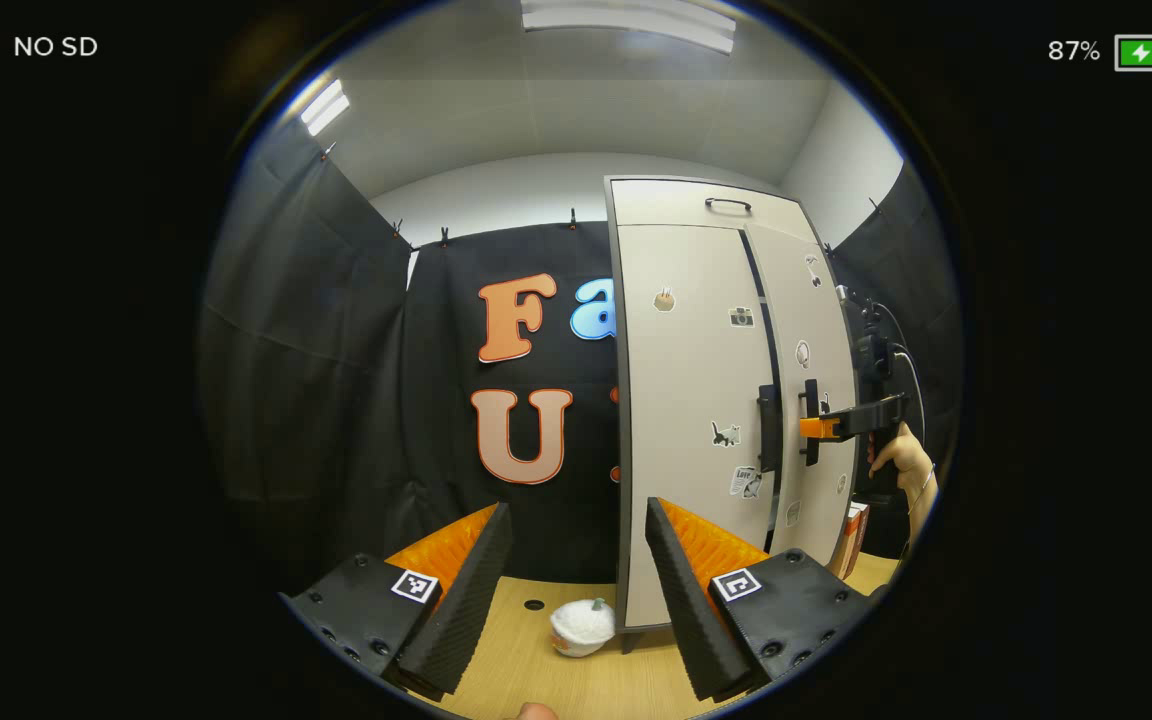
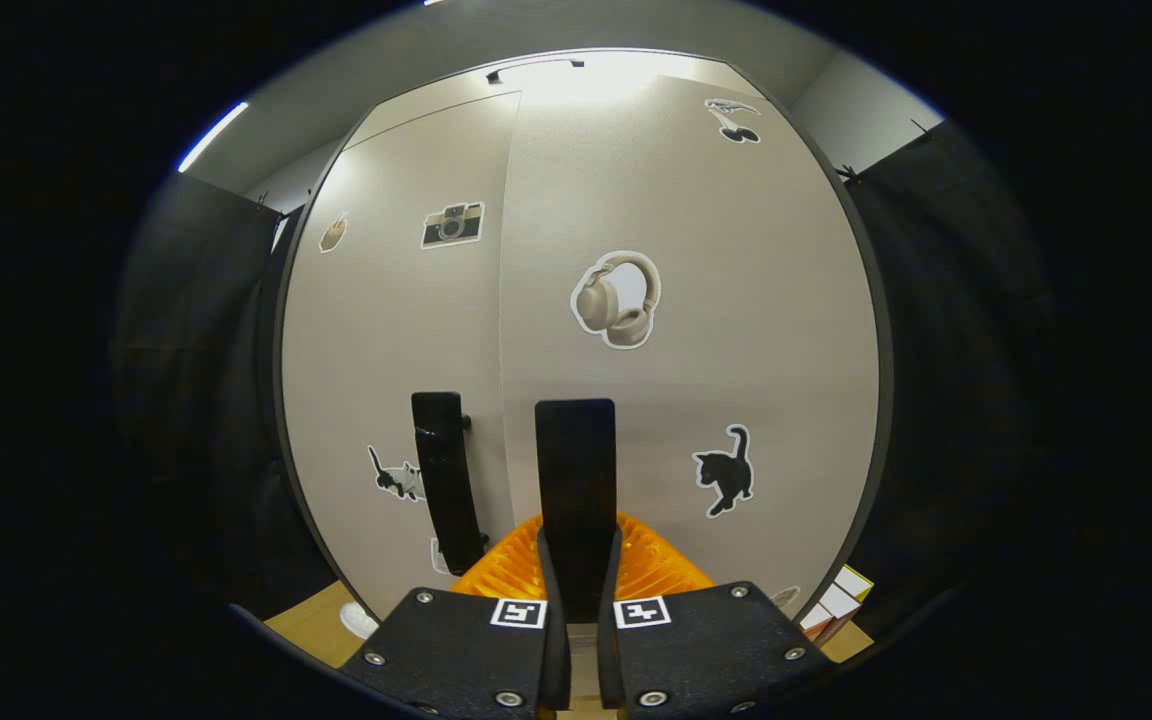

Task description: Open the right door of the double-door shoe cabinet with the right hand, and open the left door with the left hand.

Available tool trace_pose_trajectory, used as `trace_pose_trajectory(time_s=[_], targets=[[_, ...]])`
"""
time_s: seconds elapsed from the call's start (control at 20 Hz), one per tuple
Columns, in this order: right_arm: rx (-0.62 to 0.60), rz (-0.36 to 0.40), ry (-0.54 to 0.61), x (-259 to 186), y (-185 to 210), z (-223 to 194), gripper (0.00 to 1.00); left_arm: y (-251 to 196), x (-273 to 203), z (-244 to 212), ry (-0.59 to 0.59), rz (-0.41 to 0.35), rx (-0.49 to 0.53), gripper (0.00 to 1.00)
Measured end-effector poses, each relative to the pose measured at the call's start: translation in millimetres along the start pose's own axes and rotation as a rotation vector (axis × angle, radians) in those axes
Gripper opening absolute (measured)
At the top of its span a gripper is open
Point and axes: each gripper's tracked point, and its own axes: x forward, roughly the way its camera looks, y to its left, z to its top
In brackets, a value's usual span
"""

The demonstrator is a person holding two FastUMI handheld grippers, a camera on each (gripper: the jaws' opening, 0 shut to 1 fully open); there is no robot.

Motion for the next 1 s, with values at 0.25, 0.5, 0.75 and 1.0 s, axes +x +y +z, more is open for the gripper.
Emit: trace_pose_trajectory(time_s=[0.25, 0.5, 0.75, 1.0], targets=[[-0.005, 0.006, -0.003, -14.2, -4.5, 1.4, 0.10, -7.1, -6.6, 7.0, -0.007, 0.002, -0.007, 0.81], [-0.027, -0.003, -0.017, -26.7, -11.9, 3.2, 0.10, -20.4, -15.3, 11.8, -0.014, -0.014, -0.010, 0.81], [-0.028, 0.007, -0.029, -38.3, -19.9, 3.9, 0.10, -33.5, -20.3, 16.6, -0.023, -0.032, -0.005, 0.82], [-0.019, 0.019, -0.038, -48.3, -28.4, 5.0, 0.10, -47.2, -19.5, 14.8, -0.015, -0.056, -0.001, 0.81]])
